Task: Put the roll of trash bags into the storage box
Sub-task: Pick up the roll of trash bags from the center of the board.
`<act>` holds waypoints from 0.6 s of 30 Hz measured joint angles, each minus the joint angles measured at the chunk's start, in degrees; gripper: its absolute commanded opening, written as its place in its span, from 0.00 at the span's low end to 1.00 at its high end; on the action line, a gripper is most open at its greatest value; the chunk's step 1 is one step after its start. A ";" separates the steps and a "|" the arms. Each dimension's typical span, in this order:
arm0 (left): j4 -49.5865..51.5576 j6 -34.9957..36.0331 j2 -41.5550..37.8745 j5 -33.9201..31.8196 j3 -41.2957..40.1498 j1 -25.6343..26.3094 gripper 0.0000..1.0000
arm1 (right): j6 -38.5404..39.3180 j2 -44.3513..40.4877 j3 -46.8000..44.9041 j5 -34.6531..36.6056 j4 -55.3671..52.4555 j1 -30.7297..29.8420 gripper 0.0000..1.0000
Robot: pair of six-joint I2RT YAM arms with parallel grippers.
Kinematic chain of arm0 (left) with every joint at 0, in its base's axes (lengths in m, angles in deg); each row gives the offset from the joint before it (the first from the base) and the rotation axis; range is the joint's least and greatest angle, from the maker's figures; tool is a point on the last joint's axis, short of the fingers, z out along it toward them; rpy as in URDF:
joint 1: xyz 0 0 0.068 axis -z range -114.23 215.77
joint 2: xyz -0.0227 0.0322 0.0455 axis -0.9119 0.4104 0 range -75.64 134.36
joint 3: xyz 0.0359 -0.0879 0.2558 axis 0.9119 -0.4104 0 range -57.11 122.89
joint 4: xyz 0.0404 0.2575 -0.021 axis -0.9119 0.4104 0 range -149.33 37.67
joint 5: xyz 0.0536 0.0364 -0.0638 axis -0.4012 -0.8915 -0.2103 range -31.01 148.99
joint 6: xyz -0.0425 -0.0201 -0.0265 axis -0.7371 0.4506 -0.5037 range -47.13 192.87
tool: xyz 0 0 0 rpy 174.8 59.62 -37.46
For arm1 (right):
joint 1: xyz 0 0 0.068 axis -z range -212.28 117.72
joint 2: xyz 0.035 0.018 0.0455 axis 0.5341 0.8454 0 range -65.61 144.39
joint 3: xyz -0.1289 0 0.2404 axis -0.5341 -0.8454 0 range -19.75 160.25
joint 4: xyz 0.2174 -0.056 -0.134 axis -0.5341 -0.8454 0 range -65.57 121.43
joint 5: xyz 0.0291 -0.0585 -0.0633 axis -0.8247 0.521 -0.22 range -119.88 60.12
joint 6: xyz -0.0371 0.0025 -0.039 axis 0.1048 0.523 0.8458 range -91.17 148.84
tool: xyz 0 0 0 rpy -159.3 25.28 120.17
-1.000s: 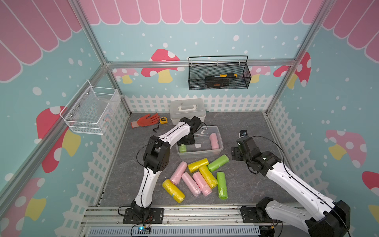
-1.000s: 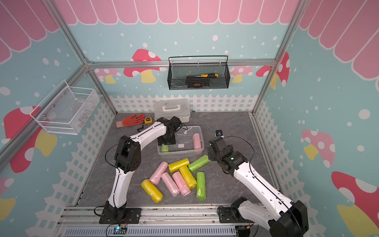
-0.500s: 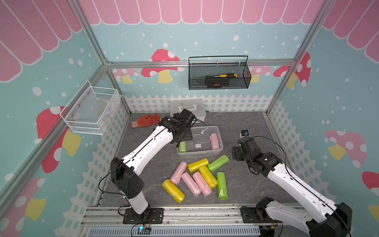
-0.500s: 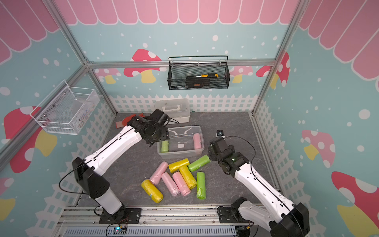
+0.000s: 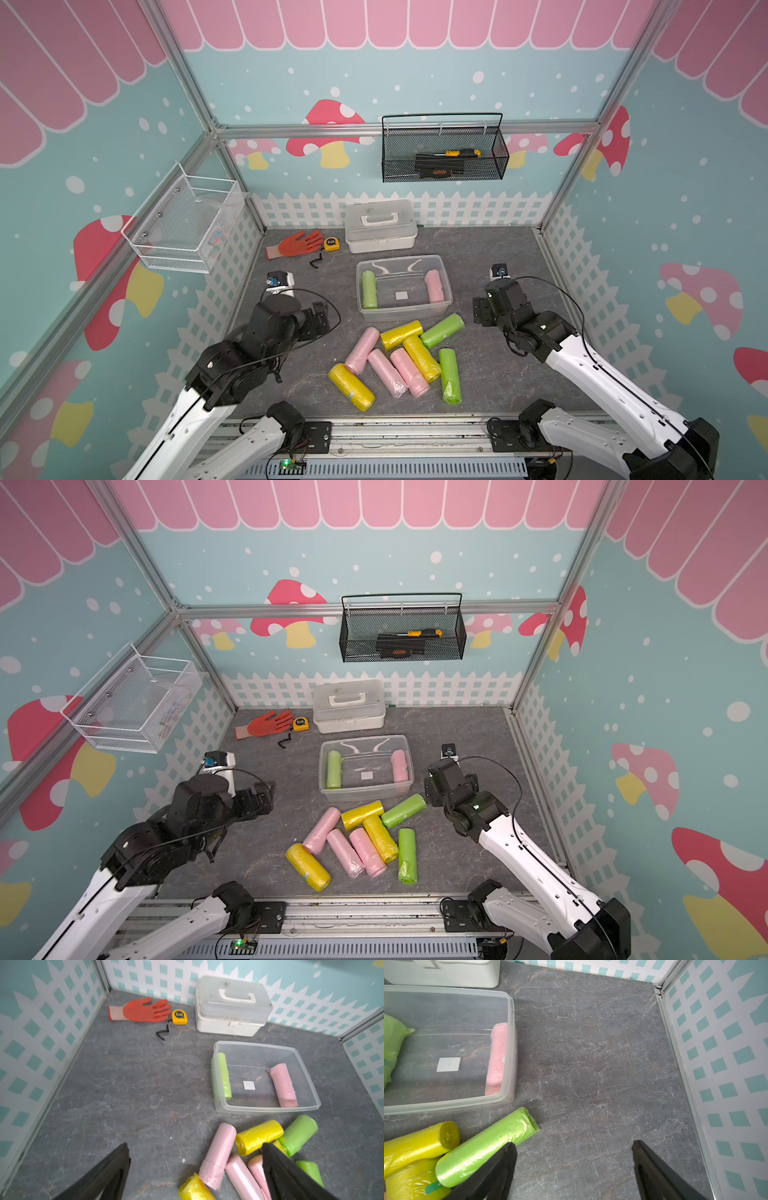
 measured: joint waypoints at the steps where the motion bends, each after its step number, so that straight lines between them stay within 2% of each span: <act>1: -0.39 1.18 -2.29 -1.16 -1.81 0.00 0.99 | 0.13 0.52 0.00 -0.04 0.00 0.00 0.87; 4: -0.48 3.02 -6.01 -3.19 -4.48 0.00 0.99 | 0.17 2.14 -0.22 -0.50 -0.22 0.00 0.86; 9: -3.32 5.40 -8.48 -2.95 -5.66 0.00 0.99 | 0.15 1.95 -1.86 -2.12 -1.22 0.00 0.87; 14: -3.89 6.80 -7.56 -2.01 -6.64 0.00 0.99 | -0.04 -2.03 -4.11 -6.16 -3.32 0.00 0.84; 18: -3.72 6.97 -5.92 -1.70 -6.43 0.04 0.99 | -0.39 -5.35 -5.51 -12.59 -5.92 0.00 0.81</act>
